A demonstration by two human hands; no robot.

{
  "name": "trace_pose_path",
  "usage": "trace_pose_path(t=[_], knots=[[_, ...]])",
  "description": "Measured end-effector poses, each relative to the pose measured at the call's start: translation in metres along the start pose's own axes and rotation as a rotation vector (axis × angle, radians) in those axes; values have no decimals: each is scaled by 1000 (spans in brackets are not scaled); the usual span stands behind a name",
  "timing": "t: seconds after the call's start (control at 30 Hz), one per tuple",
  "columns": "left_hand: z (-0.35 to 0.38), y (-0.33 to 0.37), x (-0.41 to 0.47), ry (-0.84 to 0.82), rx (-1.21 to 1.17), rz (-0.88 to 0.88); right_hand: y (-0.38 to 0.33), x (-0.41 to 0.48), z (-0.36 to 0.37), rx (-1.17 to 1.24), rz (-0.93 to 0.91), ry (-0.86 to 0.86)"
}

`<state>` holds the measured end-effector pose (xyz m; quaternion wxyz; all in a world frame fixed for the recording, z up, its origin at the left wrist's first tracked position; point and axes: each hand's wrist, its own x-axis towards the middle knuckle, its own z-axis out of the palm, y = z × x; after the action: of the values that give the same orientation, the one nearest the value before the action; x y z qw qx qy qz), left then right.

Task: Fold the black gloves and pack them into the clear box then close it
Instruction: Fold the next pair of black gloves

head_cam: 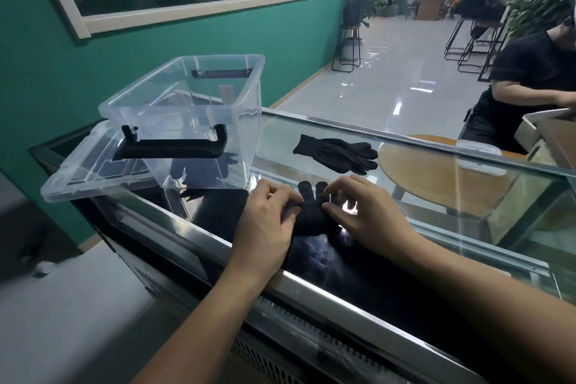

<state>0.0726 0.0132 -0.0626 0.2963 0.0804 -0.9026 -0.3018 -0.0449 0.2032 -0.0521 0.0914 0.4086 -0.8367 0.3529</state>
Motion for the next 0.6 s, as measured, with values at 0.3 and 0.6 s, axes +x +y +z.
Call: trace_pose_path(t=[0.3,0.6], knots=[[-2,5,-2,-106,53,72,-4,-3,-2,-93,-213,-41],[-4,7,-2,-119,76,54,-10,-4,-3,-126,-179,-128]])
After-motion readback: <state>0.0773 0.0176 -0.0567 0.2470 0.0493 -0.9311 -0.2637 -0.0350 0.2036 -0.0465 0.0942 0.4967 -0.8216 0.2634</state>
